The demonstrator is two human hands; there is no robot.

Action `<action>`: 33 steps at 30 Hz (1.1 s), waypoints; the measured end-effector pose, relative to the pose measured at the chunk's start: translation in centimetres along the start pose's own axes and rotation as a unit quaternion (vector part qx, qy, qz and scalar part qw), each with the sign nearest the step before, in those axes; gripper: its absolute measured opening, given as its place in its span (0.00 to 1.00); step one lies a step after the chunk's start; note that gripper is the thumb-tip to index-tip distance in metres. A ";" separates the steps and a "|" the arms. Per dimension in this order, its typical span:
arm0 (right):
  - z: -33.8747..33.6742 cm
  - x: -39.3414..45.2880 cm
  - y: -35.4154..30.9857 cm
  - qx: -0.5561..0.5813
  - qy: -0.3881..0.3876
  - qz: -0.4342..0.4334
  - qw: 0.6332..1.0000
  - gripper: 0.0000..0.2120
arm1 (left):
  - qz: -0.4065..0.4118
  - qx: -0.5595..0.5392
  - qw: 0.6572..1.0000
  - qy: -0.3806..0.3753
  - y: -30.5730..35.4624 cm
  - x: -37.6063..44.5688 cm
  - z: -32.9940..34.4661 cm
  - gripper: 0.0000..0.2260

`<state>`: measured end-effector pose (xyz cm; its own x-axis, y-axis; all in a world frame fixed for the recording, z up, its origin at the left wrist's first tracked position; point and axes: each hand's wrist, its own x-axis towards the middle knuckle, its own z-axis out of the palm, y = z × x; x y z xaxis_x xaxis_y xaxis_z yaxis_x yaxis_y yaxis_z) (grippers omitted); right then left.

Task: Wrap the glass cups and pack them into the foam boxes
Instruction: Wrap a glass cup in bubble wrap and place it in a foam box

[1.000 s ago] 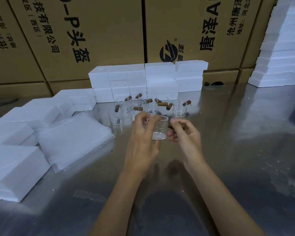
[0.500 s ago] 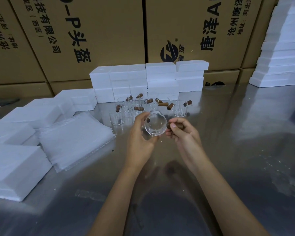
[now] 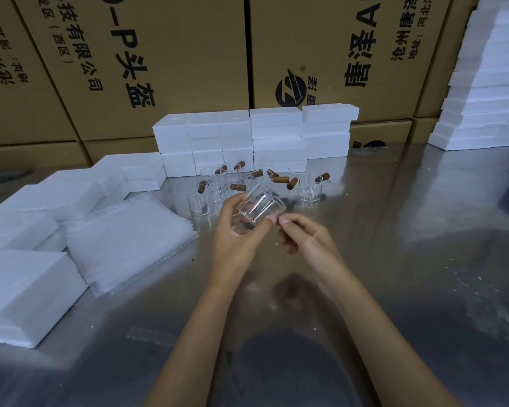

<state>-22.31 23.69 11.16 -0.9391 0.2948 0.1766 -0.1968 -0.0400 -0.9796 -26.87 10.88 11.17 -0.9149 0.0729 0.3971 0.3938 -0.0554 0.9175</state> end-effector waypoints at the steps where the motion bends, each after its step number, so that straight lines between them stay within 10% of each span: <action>1: 0.1 -0.1 0.0 -0.012 -0.018 0.007 1.000 0.10 | -0.003 0.002 1.000 0.009 0.0 0.1 0.0 0.19; 16: 0.8 -0.7 0.7 0.153 -0.204 0.150 0.955 0.15 | 0.001 0.102 0.993 0.052 0.1 -0.2 -0.1 0.17; 28: 0.7 -0.3 1.1 0.095 -0.106 0.100 0.985 0.09 | -0.125 -0.024 0.990 -0.065 0.6 0.1 -0.6 0.18; 33: 0.4 0.1 1.6 0.008 -0.001 0.089 0.996 0.10 | -0.081 0.112 0.990 -0.024 1.2 0.3 -1.2 0.17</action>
<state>-22.84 23.26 9.68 -0.9598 0.2807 0.0013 -0.0325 -0.1066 -0.9938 -26.74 9.68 12.33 -0.9646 0.1101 0.2395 0.2566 0.1832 0.9490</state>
